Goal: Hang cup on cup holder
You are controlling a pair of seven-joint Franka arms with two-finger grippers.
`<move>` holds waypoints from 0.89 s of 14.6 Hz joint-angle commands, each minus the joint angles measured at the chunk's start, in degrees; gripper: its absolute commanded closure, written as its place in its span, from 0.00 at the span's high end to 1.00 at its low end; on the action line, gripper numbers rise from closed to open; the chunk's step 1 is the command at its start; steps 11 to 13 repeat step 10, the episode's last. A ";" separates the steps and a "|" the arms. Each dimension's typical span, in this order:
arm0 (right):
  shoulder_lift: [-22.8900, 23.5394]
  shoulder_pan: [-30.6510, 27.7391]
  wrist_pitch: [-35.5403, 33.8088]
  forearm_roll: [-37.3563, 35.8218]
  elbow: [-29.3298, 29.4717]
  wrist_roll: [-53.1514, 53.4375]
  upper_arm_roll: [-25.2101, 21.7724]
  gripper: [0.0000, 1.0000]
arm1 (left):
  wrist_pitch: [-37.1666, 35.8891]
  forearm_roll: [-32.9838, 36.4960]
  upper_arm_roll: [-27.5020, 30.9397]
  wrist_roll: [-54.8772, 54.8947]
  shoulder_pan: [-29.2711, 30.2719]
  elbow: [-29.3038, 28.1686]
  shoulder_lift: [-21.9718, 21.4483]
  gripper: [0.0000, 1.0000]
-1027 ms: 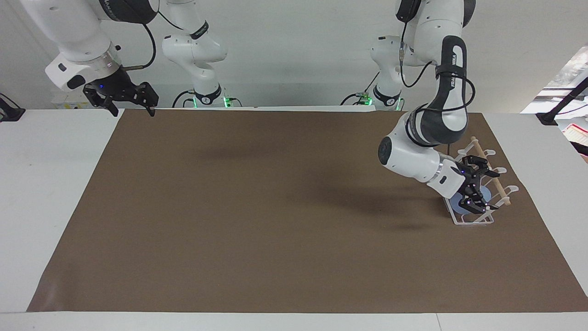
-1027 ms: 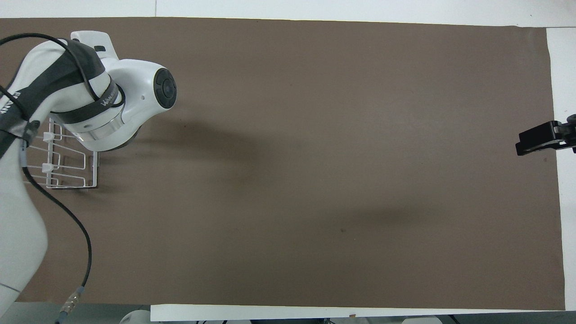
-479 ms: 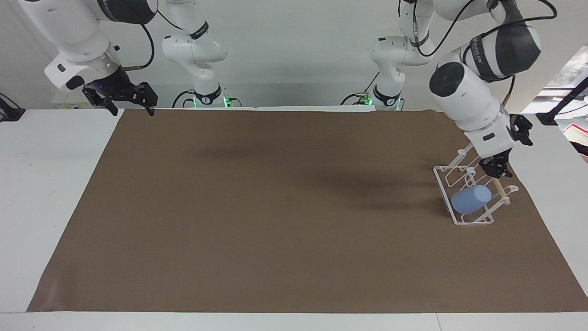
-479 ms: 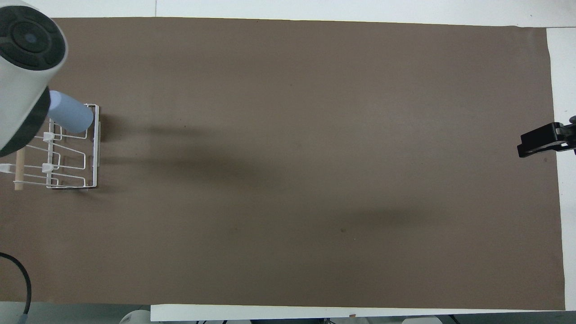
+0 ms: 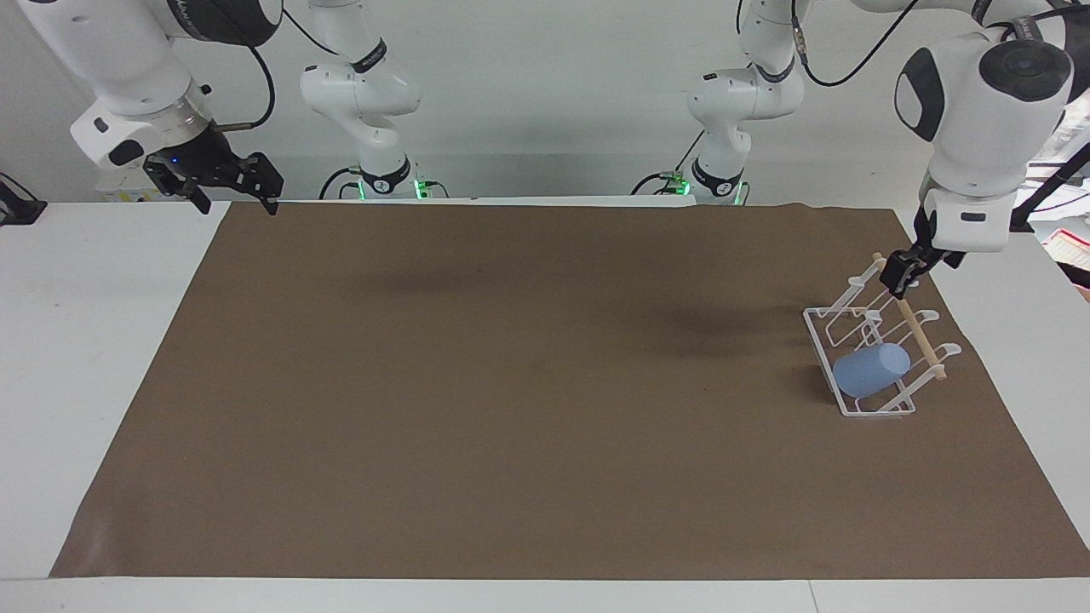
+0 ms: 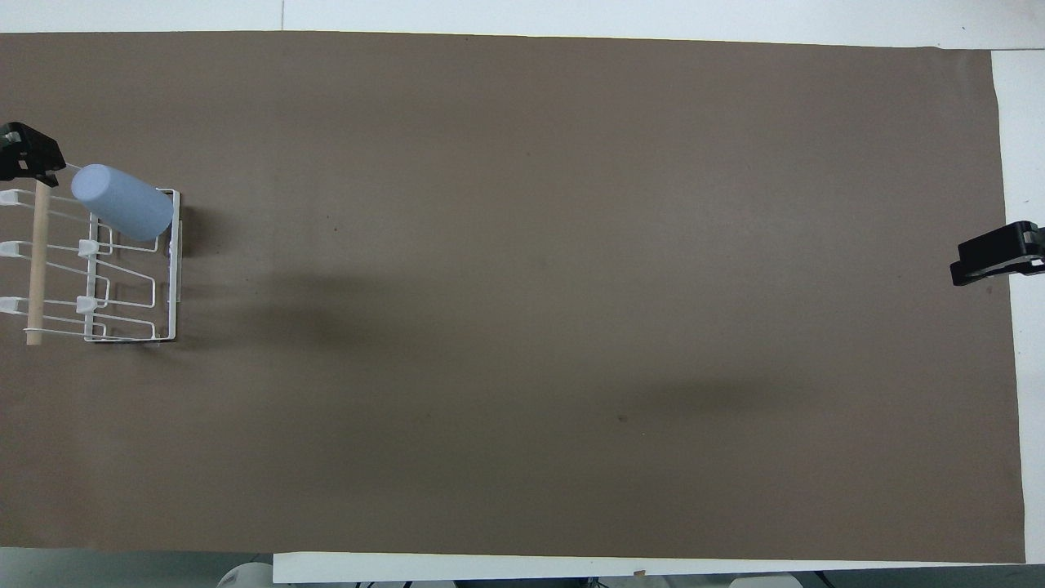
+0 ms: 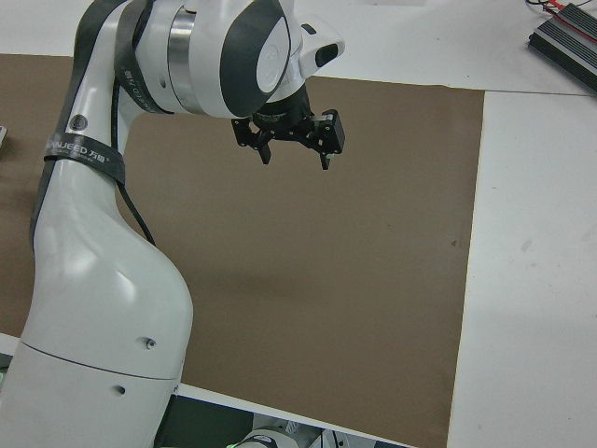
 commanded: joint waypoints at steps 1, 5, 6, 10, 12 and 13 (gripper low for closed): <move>-0.49 -0.48 -0.24 1.09 -0.74 -0.25 0.24 1.00 | -4.90 -10.02 -0.34 9.82 1.88 -0.54 -1.66 1.00; -0.49 -0.48 -0.24 1.09 -0.65 -0.25 0.24 1.00 | -6.76 -11.47 -2.19 12.92 -2.14 1.39 -1.31 1.00; -0.49 -0.48 -0.24 1.17 -0.73 -0.25 0.24 1.00 | -6.85 -11.55 -2.28 12.83 -3.20 2.27 -0.87 1.00; -0.49 -0.48 -0.24 1.17 -0.65 -0.25 0.24 1.00 | -8.70 -11.47 -2.37 12.92 -4.44 5.27 -0.08 1.00; -0.49 -0.48 -0.24 1.17 -0.65 -0.25 0.24 1.00 | -8.70 -11.47 -2.37 12.92 -4.44 5.27 -0.08 1.00; -0.49 -0.48 -0.24 1.17 -0.65 -0.25 0.24 1.00 | -8.70 -11.47 -2.37 12.92 -4.44 5.27 -0.08 1.00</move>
